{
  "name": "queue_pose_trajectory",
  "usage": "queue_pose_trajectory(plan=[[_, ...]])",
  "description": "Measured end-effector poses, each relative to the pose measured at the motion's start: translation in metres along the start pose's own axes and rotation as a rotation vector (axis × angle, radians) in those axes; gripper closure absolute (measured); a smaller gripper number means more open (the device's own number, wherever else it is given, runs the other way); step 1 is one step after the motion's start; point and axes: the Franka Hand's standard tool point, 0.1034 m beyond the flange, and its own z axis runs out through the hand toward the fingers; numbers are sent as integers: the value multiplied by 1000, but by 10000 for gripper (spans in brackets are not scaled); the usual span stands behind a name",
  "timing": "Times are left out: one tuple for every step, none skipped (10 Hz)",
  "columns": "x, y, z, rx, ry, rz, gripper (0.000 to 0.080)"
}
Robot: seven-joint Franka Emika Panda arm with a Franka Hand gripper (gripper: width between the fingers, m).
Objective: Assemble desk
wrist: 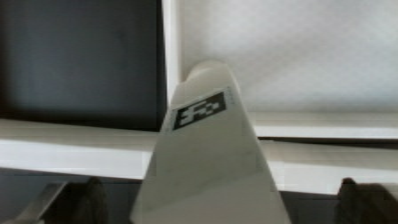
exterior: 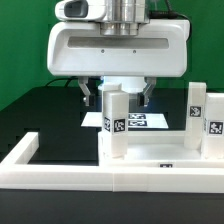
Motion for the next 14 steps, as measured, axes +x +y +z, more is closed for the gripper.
queue_pose_trajectory(plan=[[0, 0, 0, -5, -1, -42, 151], [0, 1, 0, -6, -2, -52, 151], [0, 1, 0, -6, -2, -51, 271], [0, 1, 0, -6, -2, -49, 271], [0, 1, 0, -5, -2, -48, 453], [0, 2, 0, -5, -2, -46, 511], [0, 2, 0, -5, -2, -15, 511], [0, 2, 0, -5, -1, -2, 511], [-1, 2, 0, -2, -3, 100, 511], [-2, 2, 1, -2, -6, 250, 511], [-2, 2, 1, -2, -6, 364, 511], [-2, 3, 1, -3, -5, 453, 510], [-3, 4, 1, 1, -5, 615, 510], [-4, 4, 2, 16, -6, 754, 510]])
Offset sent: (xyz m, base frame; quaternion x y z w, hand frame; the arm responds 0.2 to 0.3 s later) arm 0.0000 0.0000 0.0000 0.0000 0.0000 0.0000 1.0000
